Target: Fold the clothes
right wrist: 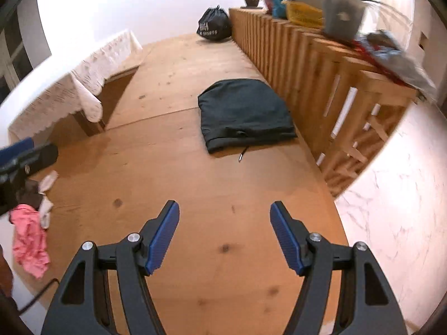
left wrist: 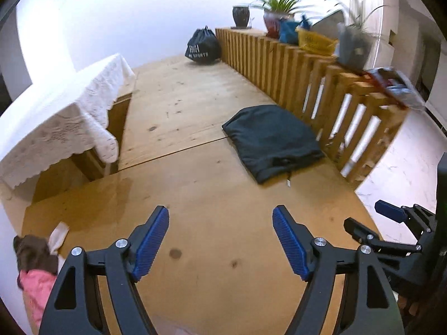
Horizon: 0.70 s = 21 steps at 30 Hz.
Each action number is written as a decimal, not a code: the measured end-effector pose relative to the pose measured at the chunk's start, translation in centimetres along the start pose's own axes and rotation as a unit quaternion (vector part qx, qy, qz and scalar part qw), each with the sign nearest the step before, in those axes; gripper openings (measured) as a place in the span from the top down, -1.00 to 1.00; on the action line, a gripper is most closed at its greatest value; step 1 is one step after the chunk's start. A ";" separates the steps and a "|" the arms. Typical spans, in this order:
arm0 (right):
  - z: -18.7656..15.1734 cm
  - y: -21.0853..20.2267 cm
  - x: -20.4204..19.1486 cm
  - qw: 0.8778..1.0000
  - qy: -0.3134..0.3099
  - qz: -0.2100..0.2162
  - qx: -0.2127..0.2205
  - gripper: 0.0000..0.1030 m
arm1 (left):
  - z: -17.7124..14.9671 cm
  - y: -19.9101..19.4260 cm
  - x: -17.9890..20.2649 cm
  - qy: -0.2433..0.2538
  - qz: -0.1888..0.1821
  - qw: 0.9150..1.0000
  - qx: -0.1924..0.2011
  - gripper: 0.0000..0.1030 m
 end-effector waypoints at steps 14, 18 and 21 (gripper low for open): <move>-10.8 -15.7 1.1 0.999 -0.013 0.012 0.031 -0.30 | -12.5 -21.6 2.7 0.007 -0.027 0.999 0.035 -0.49; -13.5 -17.1 1.1 0.999 -0.018 0.008 0.026 -0.30 | -15.3 -25.0 2.8 0.001 -0.020 0.999 0.050 -0.49; -15.3 -17.5 0.9 1.000 -0.019 0.013 0.014 -0.30 | -16.9 -26.1 3.2 0.000 -0.032 0.998 0.046 -0.49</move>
Point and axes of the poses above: each gripper's, at about its wrist camera, not at the fingertips, and y roughly the way its jaws point, x to its right, z to its top, the point moved 4 cm from there along y, roughly the way its jaws point, and after that the axes turned 11 degrees about y, right-handed, at the moved point
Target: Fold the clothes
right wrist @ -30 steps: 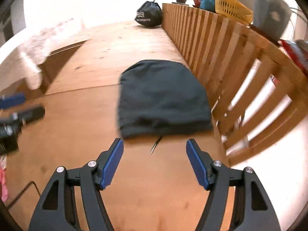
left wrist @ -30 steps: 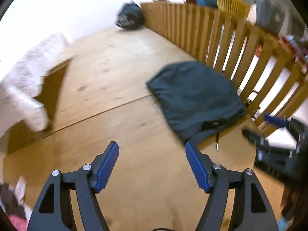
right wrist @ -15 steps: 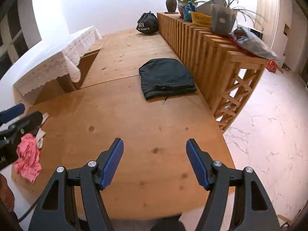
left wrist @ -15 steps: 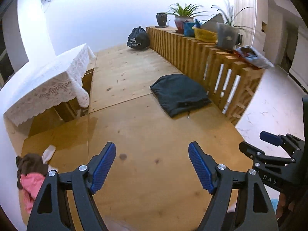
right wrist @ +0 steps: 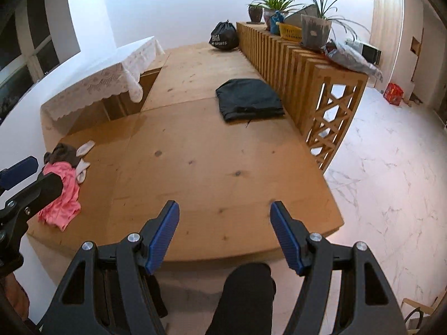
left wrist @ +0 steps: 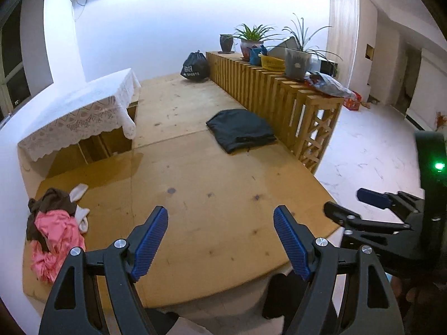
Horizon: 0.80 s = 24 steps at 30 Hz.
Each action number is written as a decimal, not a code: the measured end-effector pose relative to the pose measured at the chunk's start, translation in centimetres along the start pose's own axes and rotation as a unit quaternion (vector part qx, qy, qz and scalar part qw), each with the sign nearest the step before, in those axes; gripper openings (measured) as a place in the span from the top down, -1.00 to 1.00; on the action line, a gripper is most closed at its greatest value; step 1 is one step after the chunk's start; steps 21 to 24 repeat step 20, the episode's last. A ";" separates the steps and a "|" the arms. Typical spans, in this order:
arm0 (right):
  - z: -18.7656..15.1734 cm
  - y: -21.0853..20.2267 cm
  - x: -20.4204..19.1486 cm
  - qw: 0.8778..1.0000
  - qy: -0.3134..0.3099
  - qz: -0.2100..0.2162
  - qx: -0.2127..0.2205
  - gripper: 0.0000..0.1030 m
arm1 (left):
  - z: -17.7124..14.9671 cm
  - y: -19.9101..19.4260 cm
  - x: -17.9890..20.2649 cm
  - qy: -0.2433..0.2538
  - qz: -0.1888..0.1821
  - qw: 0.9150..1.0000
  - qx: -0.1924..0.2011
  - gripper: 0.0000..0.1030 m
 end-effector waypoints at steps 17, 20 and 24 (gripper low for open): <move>-1.2 -2.4 -0.6 1.000 -0.013 -0.006 0.013 -0.30 | -1.0 -2.7 -0.4 -0.010 0.002 1.000 0.011 -0.49; -1.3 -2.2 -0.6 1.000 -0.014 -0.005 0.009 -0.30 | -0.9 -2.8 -0.3 -0.009 0.003 1.000 0.014 -0.49; -1.3 -2.2 -0.6 1.000 -0.014 -0.005 0.009 -0.30 | -0.9 -2.8 -0.3 -0.009 0.003 1.000 0.014 -0.49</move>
Point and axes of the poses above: each gripper's, at about its wrist camera, not at the fingertips, and y roughly the way its jaws point, x to its right, z to its top, the point moved 4 cm from there along y, roughly the way its jaws point, and after that the axes turned 11 degrees about y, right-handed, at the moved point
